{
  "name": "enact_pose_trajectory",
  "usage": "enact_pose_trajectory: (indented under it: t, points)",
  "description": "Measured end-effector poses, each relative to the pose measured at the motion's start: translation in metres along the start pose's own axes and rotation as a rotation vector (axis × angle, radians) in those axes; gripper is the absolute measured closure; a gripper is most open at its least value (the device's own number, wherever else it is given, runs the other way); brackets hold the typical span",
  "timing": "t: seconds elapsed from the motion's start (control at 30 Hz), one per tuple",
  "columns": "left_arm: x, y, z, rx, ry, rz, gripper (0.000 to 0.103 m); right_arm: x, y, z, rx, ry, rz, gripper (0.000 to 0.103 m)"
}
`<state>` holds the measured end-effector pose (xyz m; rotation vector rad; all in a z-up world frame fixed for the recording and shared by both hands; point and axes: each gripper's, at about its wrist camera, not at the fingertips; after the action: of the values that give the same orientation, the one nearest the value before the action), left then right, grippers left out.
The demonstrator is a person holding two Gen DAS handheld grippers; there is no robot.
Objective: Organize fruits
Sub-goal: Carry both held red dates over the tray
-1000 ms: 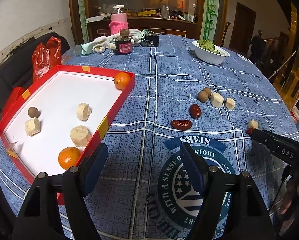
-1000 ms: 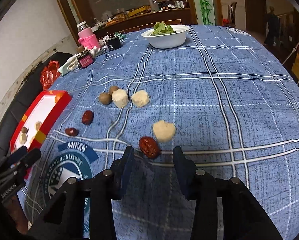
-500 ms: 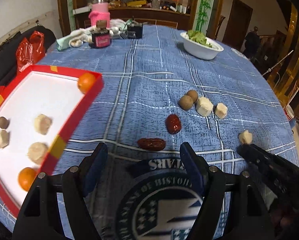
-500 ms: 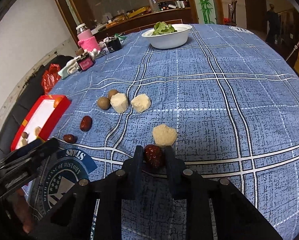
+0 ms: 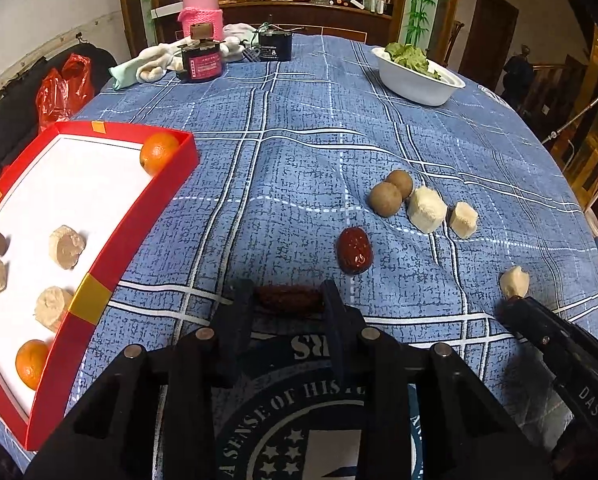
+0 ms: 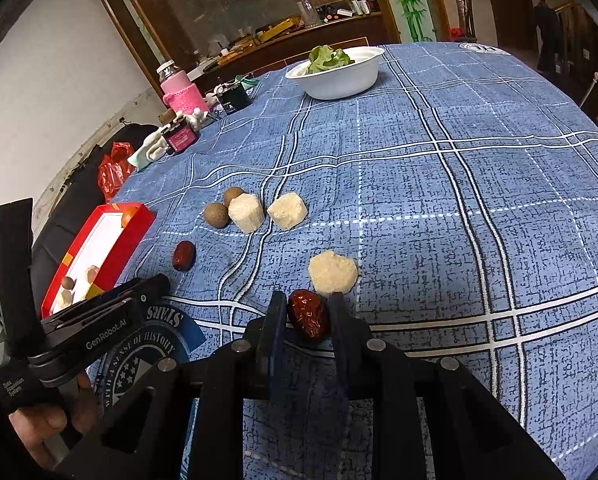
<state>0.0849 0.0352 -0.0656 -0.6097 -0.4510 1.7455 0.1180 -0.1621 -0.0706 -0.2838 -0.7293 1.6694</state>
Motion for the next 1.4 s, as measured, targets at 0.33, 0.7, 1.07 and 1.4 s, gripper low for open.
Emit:
enact_pose_trajectory:
  t: [0.33, 0.7, 1.07, 1.4]
  points:
    - [-0.020, 0.021, 0.023, -0.003, 0.023, -0.064, 0.073, 0.011, 0.004, 0.020, -0.053, 0.033, 0.046, 0.081]
    - [-0.022, 0.029, 0.046, -0.048, 0.039, -0.094, 0.073, 0.024, 0.024, 0.043, -0.059, 0.047, 0.069, 0.081]
    - [-0.005, 0.032, 0.063, -0.080, 0.041, -0.064, 0.072, 0.058, 0.032, 0.049, -0.058, 0.022, 0.130, 0.081]
    - [0.013, 0.031, 0.076, -0.107, 0.037, -0.025, 0.072, 0.087, 0.030, 0.059, -0.080, 0.002, 0.187, 0.081]
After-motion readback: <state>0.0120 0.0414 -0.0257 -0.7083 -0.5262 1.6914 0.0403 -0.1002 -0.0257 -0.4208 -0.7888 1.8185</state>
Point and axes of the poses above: each gripper's, at about its wrist camera, not at the fingertips, and z roughly against the way its jaws point, x to its left, y to its underside, and after that the axes turned 10 degrees about y, right-handed
